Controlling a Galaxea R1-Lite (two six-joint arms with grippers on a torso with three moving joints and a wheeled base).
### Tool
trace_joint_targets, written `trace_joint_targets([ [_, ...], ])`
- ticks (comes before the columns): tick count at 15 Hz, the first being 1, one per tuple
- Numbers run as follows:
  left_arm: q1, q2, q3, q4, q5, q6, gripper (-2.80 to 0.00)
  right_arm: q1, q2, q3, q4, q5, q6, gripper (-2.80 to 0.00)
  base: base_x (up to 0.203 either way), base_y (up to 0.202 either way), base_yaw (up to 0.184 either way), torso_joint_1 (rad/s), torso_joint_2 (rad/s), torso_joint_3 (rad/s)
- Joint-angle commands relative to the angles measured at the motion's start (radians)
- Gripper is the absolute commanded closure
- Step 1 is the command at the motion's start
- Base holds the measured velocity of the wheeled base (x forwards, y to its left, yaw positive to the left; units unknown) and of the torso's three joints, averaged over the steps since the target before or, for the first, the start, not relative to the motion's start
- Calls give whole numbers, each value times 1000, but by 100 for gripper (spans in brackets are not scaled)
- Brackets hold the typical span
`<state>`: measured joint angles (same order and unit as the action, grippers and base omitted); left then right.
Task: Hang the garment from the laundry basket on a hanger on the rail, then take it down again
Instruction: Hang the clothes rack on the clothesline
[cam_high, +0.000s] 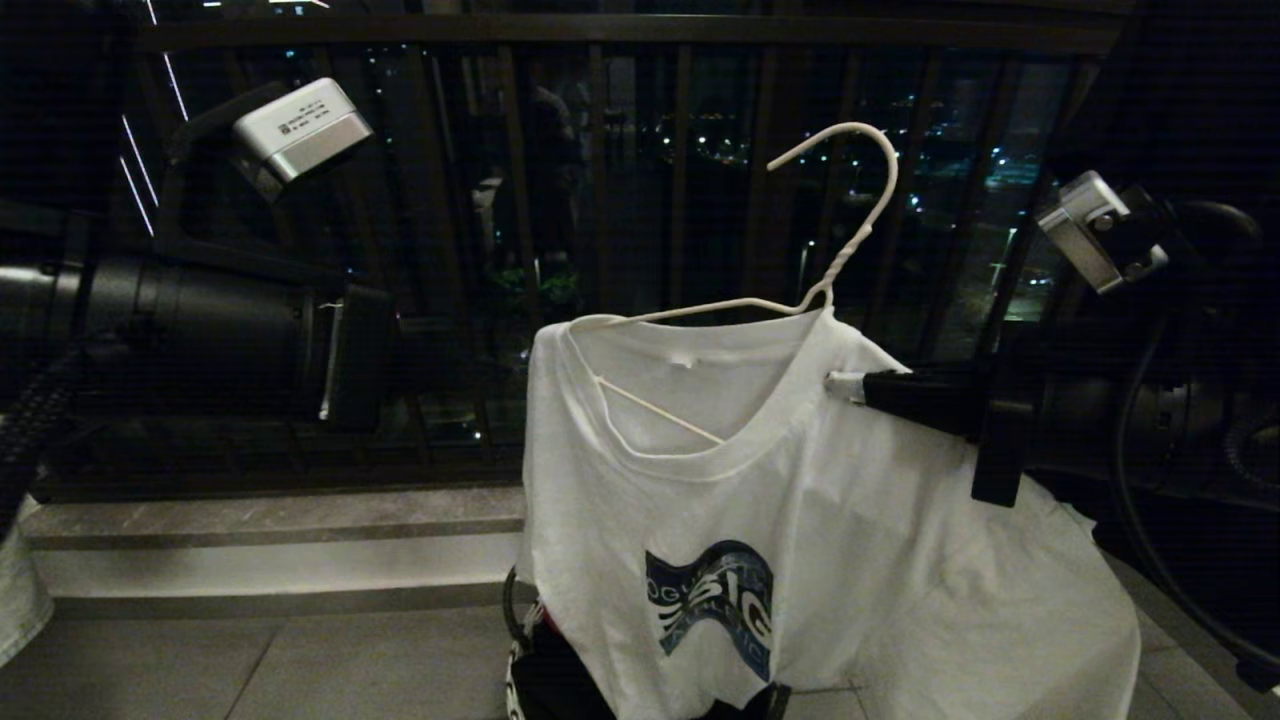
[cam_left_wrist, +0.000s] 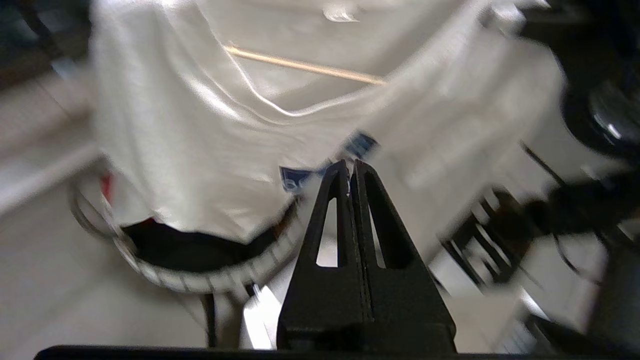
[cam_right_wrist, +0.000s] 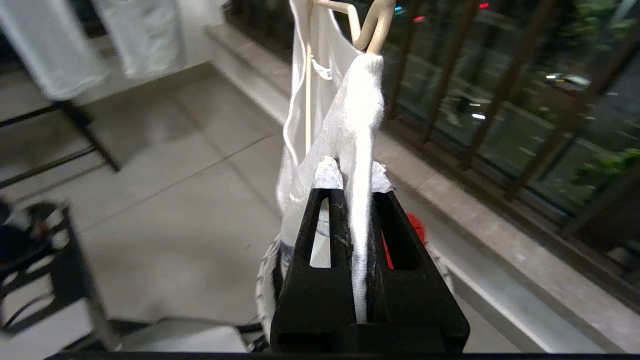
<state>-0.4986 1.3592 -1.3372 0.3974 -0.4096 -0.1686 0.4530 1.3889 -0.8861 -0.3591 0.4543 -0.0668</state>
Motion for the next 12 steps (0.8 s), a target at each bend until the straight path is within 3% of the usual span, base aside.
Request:
trace_joint_targets([
  [1, 3, 0, -51, 100, -18, 1, 0, 0, -4, 25, -2, 31, -20, 0, 0, 0, 0, 0, 0, 0],
  [9, 4, 18, -71, 116, -14, 0, 0, 15, 1, 55, 24, 75, -74, 0, 0, 0, 0, 0, 0, 0],
  [12, 4, 18, -71, 115, -12, 0, 0, 15, 4, 53, 25, 75, -88, 0, 0, 0, 0, 25, -142, -206],
])
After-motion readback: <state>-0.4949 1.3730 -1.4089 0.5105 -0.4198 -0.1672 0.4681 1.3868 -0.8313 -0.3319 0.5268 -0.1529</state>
